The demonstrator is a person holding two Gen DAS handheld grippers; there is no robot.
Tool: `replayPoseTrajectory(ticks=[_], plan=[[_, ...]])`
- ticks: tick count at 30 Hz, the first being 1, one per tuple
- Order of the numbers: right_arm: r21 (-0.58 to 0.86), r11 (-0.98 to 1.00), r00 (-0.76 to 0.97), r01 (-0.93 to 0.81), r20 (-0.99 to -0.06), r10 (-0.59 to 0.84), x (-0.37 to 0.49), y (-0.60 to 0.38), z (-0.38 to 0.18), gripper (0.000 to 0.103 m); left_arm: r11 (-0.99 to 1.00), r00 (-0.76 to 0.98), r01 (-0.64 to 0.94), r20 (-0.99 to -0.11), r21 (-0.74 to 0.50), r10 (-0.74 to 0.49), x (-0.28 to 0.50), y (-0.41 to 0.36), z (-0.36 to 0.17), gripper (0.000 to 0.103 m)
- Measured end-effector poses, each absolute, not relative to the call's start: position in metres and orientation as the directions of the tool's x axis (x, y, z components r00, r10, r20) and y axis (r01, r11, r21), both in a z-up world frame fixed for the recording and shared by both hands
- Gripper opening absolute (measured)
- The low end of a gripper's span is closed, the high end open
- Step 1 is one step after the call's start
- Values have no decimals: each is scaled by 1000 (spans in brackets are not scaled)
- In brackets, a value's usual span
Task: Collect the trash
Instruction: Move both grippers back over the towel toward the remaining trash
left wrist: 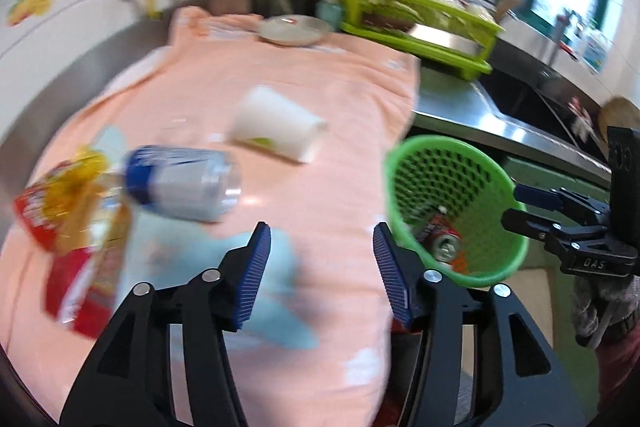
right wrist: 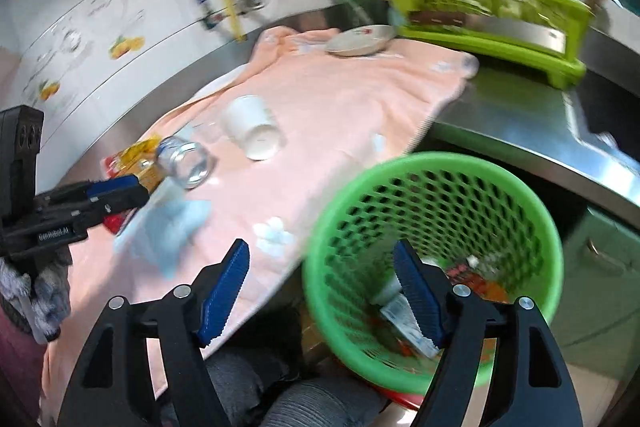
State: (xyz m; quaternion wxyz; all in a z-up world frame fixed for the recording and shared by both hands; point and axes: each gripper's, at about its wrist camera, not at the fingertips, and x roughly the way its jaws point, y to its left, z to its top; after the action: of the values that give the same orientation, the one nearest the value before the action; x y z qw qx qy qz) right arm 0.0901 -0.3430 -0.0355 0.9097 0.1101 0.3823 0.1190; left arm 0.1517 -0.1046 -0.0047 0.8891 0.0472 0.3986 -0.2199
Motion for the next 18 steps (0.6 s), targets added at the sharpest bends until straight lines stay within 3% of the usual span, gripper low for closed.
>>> replayPoseTrajectory(ticks=[18], plan=[[142,917,600,-373,-717,355,194,-239,-17,73,980,692,189,-700,-60,-176,150,34,12,65]])
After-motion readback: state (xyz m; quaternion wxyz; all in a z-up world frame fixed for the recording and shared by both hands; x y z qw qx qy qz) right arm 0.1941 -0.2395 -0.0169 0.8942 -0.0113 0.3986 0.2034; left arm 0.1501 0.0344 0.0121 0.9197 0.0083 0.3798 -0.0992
